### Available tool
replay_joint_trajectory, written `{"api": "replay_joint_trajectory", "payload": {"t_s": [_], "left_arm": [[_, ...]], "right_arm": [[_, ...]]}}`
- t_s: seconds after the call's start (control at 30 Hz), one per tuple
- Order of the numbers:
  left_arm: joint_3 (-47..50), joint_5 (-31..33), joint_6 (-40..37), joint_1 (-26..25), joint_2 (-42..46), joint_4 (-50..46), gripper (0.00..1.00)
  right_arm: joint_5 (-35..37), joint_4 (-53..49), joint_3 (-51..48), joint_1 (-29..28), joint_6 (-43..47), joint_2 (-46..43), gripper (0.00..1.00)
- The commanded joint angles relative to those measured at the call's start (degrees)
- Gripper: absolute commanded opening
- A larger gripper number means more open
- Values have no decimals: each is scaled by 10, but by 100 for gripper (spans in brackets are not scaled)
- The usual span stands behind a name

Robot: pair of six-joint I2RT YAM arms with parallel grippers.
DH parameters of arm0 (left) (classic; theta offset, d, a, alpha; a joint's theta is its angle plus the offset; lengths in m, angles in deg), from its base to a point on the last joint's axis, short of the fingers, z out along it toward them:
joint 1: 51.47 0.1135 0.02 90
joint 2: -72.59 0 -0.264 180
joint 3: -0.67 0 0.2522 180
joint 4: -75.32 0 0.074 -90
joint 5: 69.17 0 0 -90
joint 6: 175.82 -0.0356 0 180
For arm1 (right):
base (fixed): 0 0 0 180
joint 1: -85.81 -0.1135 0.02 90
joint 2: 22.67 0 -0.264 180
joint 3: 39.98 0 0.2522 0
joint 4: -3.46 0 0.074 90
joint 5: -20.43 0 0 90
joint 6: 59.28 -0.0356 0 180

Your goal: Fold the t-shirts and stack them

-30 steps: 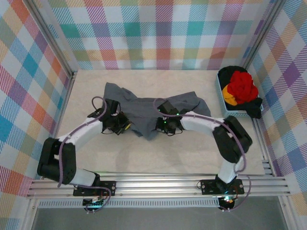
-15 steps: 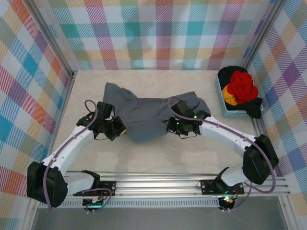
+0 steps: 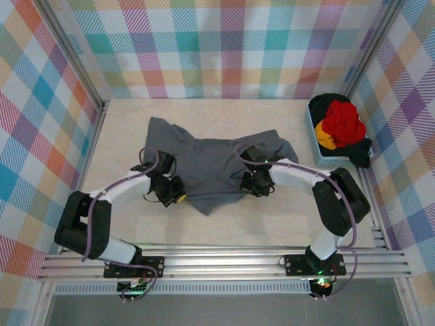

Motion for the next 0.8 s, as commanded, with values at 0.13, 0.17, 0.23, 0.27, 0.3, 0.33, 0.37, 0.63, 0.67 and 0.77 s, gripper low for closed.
{"api": "replay_joint_trajectory", "payload": {"t_s": [0.13,0.17,0.23,0.27,0.3,0.33,0.37,0.63,0.67,0.77], "left_arm": [[-47,33,-14,-19,-44,22,5],[-47,34,-14,-22,-44,19,9],[-40,59,-9,-35,-17,-3,27],[-35,75,-6,-43,6,-19,37],[-29,86,1,-52,30,-38,40],[-24,89,9,-64,49,-50,42],[-16,90,22,-81,70,-60,44],[15,54,124,-187,32,-9,45],[7,57,129,-194,18,-3,45],[-18,64,141,-209,-25,-5,46]], "right_arm": [[-1,-6,49,27,16,32,0],[-4,-9,54,29,17,37,0],[-4,-19,60,30,20,35,6],[-1,-19,55,31,19,27,15],[3,-20,46,30,18,13,25],[7,-22,40,30,18,0,31],[13,-26,34,31,20,-14,36],[16,-26,-32,31,17,-110,46],[16,-26,-39,31,13,-125,46],[21,-38,-48,31,15,-152,46]]}}
